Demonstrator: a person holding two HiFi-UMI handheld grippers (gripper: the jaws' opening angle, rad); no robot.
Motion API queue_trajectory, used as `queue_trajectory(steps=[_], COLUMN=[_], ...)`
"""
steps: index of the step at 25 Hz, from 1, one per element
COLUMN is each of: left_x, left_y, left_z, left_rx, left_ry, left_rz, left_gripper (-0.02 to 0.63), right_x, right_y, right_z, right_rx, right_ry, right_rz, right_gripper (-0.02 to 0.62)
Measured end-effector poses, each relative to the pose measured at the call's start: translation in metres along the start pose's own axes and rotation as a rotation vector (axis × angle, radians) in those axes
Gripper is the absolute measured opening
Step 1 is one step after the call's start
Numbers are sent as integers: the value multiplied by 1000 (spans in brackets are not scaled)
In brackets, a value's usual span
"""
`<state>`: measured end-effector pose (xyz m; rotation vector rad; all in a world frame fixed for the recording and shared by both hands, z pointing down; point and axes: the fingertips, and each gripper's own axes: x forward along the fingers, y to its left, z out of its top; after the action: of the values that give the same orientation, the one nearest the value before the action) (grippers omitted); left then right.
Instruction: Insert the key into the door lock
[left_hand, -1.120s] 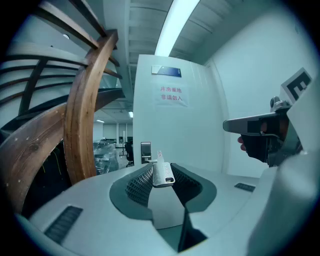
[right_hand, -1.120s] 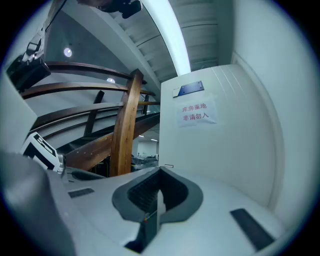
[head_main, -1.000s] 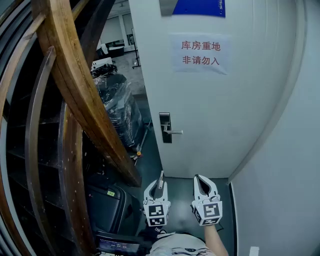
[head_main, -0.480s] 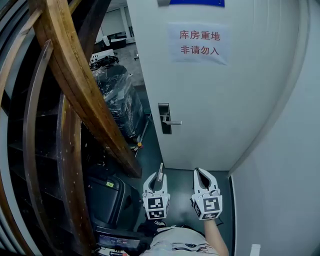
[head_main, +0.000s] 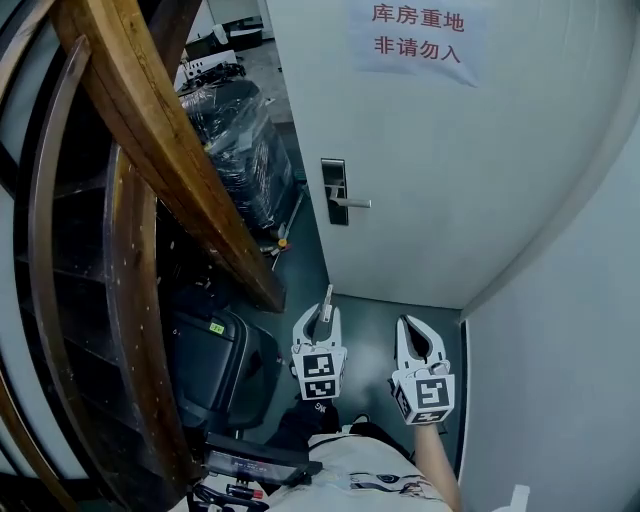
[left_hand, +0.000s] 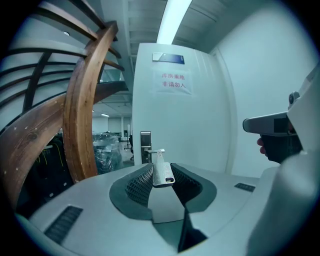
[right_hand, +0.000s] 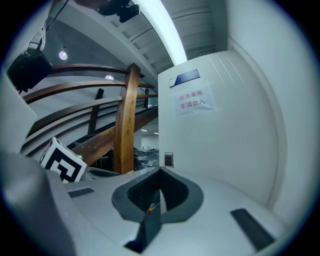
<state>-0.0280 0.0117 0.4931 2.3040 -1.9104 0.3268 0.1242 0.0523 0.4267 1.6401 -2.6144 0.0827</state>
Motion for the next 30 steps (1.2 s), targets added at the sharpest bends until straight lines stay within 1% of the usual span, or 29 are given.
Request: queue_trajectory(steps=[5, 9, 15, 19, 24, 27, 30], left_x=[52, 98, 173, 212, 256, 276, 297], left_y=[11, 26, 55, 65, 71, 74, 74], left_z=[-2, -8, -15, -28, -45, -56, -65], left_rx=[-2, 0, 38, 52, 32, 22, 17], left_ry=[15, 38, 75, 111, 142, 147, 123], left_rz=[-14, -42, -75, -112, -112, -98, -81], left_gripper=[117, 117, 117, 117, 117, 117, 117], right_x=[37, 71, 146, 183, 208, 217, 226], right_y=[-9, -18, -26, -25, -28, -32, -39], right_z=[-9, -14, -6, -8, -24, -36, -53], right_rx=[-3, -10, -30, -37, -50, -56, -68], right_ry=[25, 49, 56, 74, 117, 112, 87], right_rz=[-4, -42, -81, -96, -88, -69, -54], right_gripper=[6, 6, 6, 6, 6, 6, 6])
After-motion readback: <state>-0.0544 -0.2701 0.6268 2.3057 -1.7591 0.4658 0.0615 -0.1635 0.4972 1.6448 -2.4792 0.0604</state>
